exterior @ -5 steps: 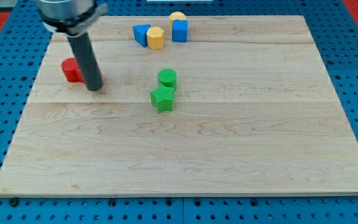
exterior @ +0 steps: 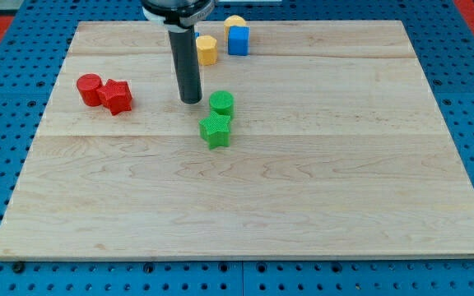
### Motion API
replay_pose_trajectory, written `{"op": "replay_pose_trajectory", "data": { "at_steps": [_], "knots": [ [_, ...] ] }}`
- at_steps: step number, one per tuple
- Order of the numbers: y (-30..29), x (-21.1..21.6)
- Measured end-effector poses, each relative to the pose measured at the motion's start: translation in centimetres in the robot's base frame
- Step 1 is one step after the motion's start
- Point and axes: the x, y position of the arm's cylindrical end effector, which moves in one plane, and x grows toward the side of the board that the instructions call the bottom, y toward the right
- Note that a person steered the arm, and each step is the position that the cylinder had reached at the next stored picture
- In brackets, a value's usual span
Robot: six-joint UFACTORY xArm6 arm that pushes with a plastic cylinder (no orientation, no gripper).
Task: Separate the group of blocks
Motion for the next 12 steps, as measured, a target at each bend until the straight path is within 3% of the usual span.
{"op": "replay_pose_trajectory", "data": {
  "at_steps": [1, 2, 3, 6, 8, 9, 10, 12],
  "knots": [
    [7.4, -1.9],
    [18.8, -6.7],
    [18.9, -15.7],
    [7.3, -16.7],
    [4.2, -14.0],
    [6.6, -16.8],
    [3.9, -16.8],
    [0.8, -13.6]
  ]
}}
